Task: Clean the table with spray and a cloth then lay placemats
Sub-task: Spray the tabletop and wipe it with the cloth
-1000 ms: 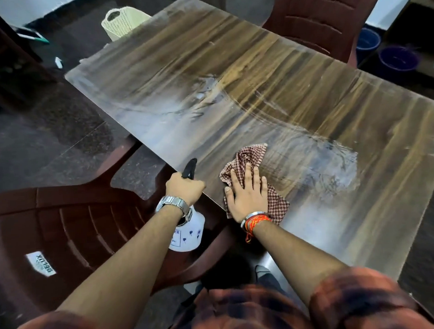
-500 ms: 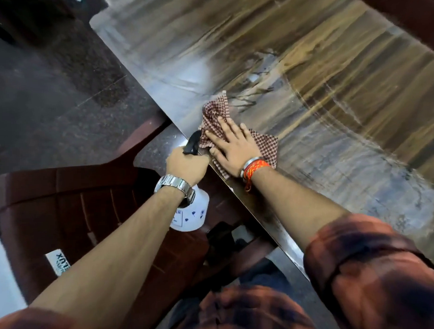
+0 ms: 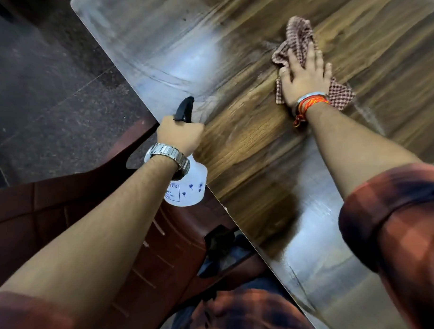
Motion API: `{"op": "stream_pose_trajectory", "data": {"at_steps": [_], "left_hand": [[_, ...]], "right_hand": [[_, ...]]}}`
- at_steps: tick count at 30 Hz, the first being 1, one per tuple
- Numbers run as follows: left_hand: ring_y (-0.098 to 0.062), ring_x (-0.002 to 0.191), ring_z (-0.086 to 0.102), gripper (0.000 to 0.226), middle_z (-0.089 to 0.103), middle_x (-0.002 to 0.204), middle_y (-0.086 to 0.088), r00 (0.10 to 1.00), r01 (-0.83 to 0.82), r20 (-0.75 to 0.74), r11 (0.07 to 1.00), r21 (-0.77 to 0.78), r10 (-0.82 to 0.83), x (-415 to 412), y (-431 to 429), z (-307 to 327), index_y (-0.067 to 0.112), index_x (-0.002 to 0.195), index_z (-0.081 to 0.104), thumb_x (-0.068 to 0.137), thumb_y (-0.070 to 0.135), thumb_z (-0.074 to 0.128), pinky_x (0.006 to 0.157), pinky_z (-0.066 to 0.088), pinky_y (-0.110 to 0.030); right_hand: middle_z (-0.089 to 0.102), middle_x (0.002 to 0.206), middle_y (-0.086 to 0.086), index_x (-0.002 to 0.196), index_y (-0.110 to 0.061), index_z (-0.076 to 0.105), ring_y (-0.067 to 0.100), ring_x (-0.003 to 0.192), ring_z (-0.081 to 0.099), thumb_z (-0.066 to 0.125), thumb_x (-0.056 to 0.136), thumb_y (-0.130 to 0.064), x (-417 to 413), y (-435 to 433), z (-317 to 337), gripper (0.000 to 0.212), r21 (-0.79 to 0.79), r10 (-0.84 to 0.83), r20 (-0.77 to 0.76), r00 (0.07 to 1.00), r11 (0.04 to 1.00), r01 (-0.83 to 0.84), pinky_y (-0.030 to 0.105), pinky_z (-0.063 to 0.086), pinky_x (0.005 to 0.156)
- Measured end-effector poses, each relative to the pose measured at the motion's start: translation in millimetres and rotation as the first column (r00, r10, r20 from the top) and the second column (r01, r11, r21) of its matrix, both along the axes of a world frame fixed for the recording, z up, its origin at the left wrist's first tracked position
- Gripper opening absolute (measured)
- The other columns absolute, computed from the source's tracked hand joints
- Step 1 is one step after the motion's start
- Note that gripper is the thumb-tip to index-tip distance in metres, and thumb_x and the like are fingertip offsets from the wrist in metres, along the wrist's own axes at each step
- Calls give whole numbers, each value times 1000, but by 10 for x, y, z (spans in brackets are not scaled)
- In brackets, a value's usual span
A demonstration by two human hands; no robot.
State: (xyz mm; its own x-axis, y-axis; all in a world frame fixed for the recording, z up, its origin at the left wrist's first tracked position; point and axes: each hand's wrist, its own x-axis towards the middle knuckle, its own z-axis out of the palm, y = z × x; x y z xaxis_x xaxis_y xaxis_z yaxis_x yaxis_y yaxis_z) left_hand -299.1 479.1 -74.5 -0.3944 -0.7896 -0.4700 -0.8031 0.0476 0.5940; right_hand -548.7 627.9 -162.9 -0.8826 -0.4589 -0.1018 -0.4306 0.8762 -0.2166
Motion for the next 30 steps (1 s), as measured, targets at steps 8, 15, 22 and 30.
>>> {"op": "stream_pose_trajectory", "data": {"at_steps": [8,15,22,30], "left_hand": [[-22,57,51,10,57,61,-8,998,-55,-10,995,-84,54,95,10,-8,11,70,59,66,19,63,55,43,-30],[-25,54,47,13,55,59,-6,999,4,38,993,-118,1,262,100,104,11,61,52,70,16,60,53,38,-27],[-25,52,56,19,64,59,-6,997,60,41,996,-64,-58,402,366,152,5,72,65,70,24,65,52,43,-24],[-23,52,51,15,58,61,-5,976,211,68,977,-32,-208,456,728,228,12,68,54,66,24,63,46,37,-21]], "right_hand": [[12,160,3,146,-41,30,31,145,14,33,92,-52,623,-247,66,55,44,230,-9,973,972,-229,52,9,115],[21,158,-3,139,-41,42,22,145,20,34,95,-53,1774,-234,85,46,-4,810,7,586,586,-810,44,8,116],[21,158,3,143,-36,38,29,144,21,24,91,-54,788,1367,6,57,13,-89,-34,995,996,89,54,15,113],[29,155,3,141,-37,42,32,140,30,29,91,-52,1809,1040,27,54,-24,147,-84,986,988,-149,53,19,111]]}}
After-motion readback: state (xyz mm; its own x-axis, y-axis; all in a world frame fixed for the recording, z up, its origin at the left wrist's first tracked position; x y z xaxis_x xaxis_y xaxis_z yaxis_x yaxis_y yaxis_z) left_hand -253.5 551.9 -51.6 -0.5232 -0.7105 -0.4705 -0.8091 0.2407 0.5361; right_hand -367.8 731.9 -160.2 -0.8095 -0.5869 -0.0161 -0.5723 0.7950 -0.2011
